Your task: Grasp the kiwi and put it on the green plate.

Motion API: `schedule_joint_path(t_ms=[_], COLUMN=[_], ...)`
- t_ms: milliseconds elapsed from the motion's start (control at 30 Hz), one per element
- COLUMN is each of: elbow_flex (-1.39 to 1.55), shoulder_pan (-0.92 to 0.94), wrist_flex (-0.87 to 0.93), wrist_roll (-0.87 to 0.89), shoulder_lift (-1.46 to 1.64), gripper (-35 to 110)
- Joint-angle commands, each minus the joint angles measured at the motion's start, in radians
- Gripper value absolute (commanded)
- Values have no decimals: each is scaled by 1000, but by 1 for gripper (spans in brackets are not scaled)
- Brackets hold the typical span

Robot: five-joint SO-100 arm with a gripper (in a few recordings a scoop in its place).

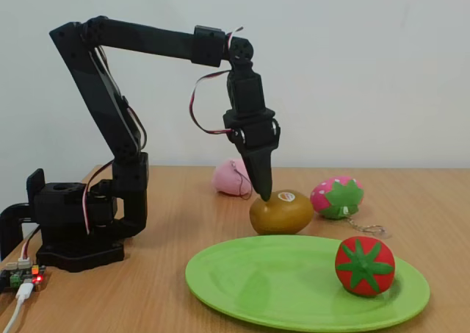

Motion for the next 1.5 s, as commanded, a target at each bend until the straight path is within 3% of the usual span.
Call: schedule_joint_path(t_ms=[0,233,633,1467], elbow_flex=[-43,-55,-40,-172], shoulder_pan=[-14,-28,-6,8], wrist_flex=[18,-11,-109,-84], wrist_roll=[29,69,58,77], shoulder_lift=[6,-28,-121,-163], gripper=[21,23,13,36])
